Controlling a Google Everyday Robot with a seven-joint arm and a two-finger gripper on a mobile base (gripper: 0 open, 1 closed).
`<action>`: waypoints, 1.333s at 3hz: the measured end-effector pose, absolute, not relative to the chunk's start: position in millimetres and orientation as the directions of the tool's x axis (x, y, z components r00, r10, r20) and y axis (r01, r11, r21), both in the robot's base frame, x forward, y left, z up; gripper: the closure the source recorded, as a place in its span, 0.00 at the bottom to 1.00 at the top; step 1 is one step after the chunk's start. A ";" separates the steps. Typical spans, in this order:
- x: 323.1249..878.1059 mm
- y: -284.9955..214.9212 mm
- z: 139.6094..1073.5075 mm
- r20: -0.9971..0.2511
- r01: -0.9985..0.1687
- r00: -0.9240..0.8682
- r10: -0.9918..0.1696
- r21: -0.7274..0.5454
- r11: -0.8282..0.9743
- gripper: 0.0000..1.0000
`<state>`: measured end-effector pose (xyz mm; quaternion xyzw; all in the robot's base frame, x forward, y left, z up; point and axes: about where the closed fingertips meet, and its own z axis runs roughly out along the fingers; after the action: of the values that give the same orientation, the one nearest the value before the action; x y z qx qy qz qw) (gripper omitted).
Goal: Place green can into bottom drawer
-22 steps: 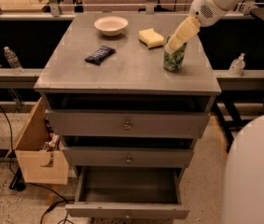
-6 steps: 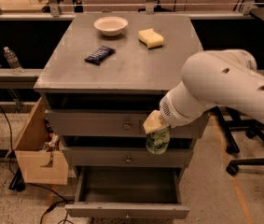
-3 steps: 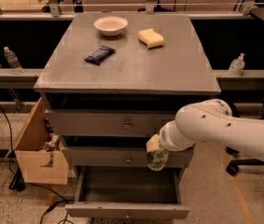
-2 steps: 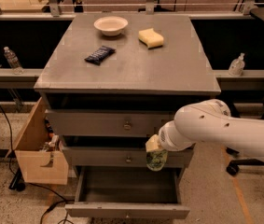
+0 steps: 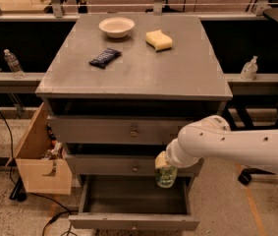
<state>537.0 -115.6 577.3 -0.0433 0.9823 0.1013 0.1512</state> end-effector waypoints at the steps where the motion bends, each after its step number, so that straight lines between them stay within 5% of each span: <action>1: 537.4 -120.9 540.6 -0.281 -0.069 -0.960 -0.016 0.181 0.981 1.00; 4: 547.1 -121.9 449.0 -0.272 -0.015 -0.961 0.045 0.216 0.976 1.00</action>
Offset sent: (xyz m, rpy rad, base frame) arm -0.0031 -0.0100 -0.1104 0.0220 0.0554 -0.1203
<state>547.1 -121.9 449.0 0.0076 0.9843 0.1088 0.1390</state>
